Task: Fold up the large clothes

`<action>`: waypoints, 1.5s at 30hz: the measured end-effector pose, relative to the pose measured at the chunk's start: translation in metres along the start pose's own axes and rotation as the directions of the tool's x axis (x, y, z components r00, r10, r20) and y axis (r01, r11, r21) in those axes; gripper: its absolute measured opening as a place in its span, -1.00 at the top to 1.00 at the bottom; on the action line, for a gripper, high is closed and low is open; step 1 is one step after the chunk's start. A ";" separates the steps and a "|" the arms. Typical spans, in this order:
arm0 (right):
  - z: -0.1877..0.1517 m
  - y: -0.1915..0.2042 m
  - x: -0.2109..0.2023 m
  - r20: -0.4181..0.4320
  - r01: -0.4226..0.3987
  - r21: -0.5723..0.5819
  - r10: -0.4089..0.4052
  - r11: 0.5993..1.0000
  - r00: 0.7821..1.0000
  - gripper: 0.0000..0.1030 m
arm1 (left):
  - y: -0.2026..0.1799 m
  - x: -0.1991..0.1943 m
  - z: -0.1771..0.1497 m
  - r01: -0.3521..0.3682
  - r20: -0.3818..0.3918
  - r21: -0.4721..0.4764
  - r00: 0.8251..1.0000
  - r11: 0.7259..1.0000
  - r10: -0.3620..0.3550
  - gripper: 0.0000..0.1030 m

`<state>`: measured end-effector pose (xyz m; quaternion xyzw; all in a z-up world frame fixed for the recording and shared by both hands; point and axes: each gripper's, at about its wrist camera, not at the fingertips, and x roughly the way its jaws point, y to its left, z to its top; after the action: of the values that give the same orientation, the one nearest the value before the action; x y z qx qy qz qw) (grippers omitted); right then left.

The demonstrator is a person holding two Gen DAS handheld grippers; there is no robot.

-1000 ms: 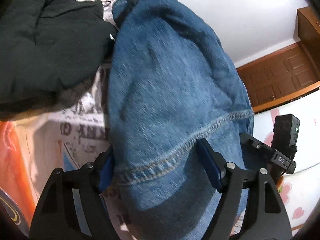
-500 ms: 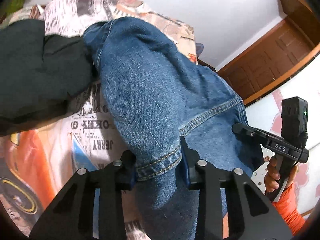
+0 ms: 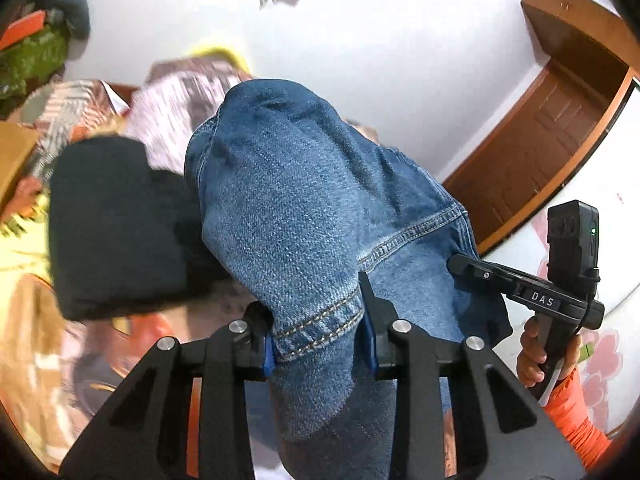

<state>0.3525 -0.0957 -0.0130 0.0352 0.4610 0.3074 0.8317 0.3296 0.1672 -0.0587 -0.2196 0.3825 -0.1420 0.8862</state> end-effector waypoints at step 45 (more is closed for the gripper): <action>0.025 0.116 0.235 -0.182 0.107 -0.209 -0.146 0.972 0.972 0.07 | 0.198 0.018 0.003 -0.439 -0.034 -0.062 0.899 0.896 0.437 0.01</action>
<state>0.4070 0.1318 -0.1346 -0.1078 0.5092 0.2999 0.7995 0.3606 0.3315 -0.1662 -0.1567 0.4351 0.0720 0.8837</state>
